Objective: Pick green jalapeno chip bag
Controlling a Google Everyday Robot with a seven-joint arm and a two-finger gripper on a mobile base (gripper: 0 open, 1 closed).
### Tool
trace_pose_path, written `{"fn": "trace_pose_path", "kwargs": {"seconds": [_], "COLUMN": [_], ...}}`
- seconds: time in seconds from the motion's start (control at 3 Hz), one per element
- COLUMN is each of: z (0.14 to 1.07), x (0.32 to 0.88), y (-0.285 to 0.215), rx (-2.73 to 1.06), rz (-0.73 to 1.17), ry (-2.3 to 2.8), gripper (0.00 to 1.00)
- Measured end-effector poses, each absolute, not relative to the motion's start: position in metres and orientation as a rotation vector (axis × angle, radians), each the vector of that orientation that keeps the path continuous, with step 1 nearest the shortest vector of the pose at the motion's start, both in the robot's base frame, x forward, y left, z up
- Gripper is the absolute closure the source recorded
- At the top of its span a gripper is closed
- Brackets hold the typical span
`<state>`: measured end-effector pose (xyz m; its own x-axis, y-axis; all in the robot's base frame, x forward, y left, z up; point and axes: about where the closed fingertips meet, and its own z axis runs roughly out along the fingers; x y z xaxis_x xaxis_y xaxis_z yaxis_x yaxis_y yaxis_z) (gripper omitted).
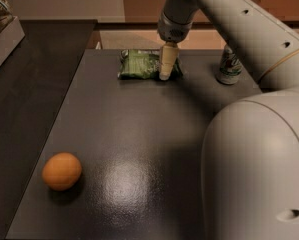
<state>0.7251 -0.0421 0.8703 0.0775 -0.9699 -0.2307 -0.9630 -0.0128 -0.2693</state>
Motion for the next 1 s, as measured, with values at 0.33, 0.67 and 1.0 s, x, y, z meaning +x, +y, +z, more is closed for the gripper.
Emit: {"fn": "trace_pose_path", "kwargs": {"seconds": [0.33,0.67,1.0], "z": [0.858,0.847,0.842], "x": [0.735,0.741,0.744], "y": [-0.04,-0.038,-0.037], "rx": [-2.029,-2.043,-2.059], "rz": [-0.016,-0.005,0.002], "ry": [1.946,1.968,1.975], "gripper": [0.0,0.0,0.17]}}
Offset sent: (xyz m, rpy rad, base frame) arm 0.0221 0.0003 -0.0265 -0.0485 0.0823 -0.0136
